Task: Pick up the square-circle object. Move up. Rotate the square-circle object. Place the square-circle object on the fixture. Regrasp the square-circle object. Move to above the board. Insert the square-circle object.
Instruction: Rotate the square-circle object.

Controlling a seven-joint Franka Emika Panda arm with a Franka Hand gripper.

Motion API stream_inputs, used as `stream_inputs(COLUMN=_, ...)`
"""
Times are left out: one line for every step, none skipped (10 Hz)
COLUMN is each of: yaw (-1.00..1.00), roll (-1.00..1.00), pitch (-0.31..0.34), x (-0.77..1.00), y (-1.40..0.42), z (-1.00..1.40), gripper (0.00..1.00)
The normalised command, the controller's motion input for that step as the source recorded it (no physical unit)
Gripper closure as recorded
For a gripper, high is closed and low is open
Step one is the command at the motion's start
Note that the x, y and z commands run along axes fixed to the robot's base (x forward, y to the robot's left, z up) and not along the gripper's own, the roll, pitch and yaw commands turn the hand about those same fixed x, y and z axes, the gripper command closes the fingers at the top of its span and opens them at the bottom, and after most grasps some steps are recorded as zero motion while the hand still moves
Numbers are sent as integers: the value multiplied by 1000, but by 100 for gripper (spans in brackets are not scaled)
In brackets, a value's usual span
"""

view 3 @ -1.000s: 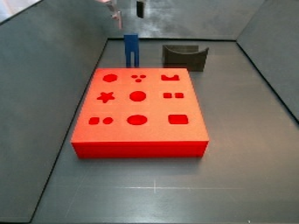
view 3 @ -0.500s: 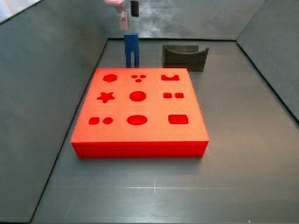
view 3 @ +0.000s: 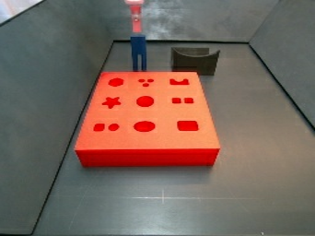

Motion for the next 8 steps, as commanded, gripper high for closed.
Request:
stream_inputs(yaw=1000, roll=-22, pitch=9, x=12, y=-5, z=-3, gripper=0)
stream_inputs(yaw=1000, roll=-24, pitch=10, x=12, y=-5, z=-3, gripper=0)
stream_inputs(yaw=1000, roll=-25, pitch=10, x=12, y=-5, z=-2, gripper=0)
stream_inputs(yaw=1000, roll=-26, pitch=11, x=12, y=-5, z=-2, gripper=0)
stream_inputs(yaw=1000, roll=-28, pitch=12, x=12, y=-5, z=-2, gripper=0)
stream_inputs(yaw=1000, roll=-29, pitch=12, x=12, y=-5, z=-2, gripper=0)
stream_inputs(yaw=1000, roll=-31, pitch=13, x=12, y=-5, z=-2, gripper=0)
stream_inputs(yaw=1000, roll=-33, pitch=14, x=12, y=-5, z=-2, gripper=0)
